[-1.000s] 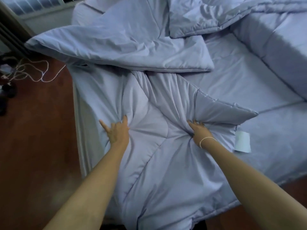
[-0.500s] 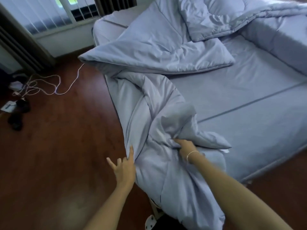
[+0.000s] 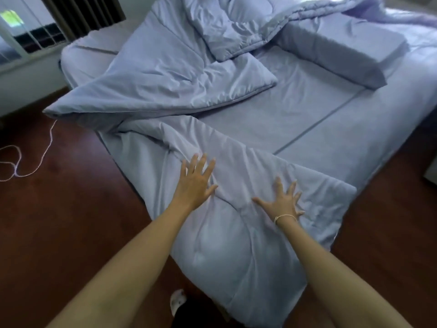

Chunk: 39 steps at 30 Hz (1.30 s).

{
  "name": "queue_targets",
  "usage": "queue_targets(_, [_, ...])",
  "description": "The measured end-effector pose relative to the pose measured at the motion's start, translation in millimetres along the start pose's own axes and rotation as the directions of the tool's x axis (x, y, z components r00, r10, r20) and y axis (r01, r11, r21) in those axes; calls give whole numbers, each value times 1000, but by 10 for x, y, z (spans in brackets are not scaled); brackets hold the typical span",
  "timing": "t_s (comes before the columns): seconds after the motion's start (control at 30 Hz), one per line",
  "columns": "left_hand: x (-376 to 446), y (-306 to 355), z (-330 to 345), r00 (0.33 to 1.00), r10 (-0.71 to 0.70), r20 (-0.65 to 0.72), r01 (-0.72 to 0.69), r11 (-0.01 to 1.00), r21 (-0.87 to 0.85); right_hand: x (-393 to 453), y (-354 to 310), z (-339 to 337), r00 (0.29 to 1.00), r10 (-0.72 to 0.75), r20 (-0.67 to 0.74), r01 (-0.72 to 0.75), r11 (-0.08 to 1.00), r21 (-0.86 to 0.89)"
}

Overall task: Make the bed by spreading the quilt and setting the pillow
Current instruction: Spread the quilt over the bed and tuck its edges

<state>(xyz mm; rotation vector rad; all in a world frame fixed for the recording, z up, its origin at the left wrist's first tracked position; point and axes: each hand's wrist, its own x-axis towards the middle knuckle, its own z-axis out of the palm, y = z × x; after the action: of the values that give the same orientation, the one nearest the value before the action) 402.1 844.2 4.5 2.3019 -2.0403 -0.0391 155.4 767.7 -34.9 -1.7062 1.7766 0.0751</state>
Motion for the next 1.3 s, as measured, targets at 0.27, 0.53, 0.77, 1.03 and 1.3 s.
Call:
queue_targets(0.27, [1189,-285,622,929,322,183,-328,945,1,592,169,229,817,543,-196,-426,796,429])
queue_targets(0.53, [1374,-451,1115,796,568,208,-595,797,102,473,-254,482,926,172,-336,-157,985,72])
queue_targets(0.77, [703,-1097,952,731,683,-22,-683,730,-34,-108,-629,746,971,188,-145,-196,980,-41])
queue_targets(1.03, [-1103,-1886,533,733,680,-17,-679,730,-83,-1335,-872,1577,981,15,-194,-25,998,-49])
queue_targets(1.3, [-2764,-2302,395,817,548,180,-527,836,-155,-2622,-988,2461,980,120,-160,-117,993,28])
